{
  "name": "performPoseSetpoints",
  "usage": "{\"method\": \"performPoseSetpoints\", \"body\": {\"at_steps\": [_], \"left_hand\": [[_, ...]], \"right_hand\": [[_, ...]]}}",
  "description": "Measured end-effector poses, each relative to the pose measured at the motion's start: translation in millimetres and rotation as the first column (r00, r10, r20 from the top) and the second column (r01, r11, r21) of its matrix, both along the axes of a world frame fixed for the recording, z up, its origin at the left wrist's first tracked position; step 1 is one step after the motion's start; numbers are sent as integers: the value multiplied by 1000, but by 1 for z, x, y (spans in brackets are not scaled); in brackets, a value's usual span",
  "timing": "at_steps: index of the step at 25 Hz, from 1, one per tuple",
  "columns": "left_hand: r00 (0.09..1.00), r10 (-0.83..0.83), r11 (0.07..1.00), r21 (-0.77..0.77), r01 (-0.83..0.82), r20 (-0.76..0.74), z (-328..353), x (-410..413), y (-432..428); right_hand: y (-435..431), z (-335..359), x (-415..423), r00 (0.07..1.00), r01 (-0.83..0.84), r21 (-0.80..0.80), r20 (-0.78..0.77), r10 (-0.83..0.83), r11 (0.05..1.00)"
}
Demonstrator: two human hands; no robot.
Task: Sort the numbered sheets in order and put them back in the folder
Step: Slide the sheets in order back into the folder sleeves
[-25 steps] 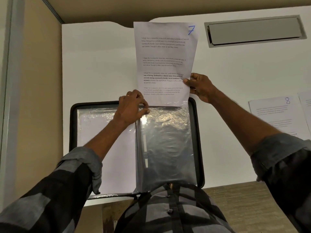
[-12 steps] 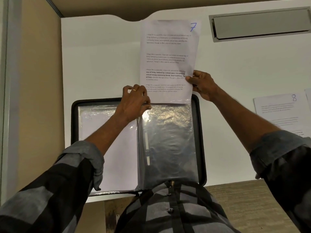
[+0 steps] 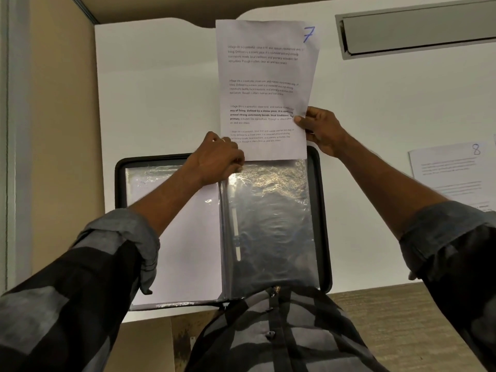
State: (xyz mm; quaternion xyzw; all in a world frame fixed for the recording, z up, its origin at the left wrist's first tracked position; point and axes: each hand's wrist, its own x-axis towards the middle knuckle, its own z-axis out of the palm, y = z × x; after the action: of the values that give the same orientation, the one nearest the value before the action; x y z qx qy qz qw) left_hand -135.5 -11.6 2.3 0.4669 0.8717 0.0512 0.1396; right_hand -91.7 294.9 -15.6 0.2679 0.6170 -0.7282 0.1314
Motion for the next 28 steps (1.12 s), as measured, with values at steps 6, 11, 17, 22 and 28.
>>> {"method": "performPoseSetpoints", "body": {"at_steps": [6,11,17,22,28], "left_hand": [[1000,-1,994,112,1,-2,-13,15,-8],[994,111,981,156,-112,13,-14,27,-9],[979,186,976,131,-174,-85,-13,27,-15],[974,219,971,106,-212,-59,-10,24,-10],[959,279,952,112,-284,52,-9,20,-1]], "right_hand": [[-13,-6,5,995,92,-95,-23,-95,991],[-14,-4,5,997,56,-68,-48,-60,996],[5,1,3,999,-9,-15,-51,8,1000],[7,1,2,999,-35,-4,-14,35,999],[4,-1,-1,999,-40,17,-2,40,999]]}}
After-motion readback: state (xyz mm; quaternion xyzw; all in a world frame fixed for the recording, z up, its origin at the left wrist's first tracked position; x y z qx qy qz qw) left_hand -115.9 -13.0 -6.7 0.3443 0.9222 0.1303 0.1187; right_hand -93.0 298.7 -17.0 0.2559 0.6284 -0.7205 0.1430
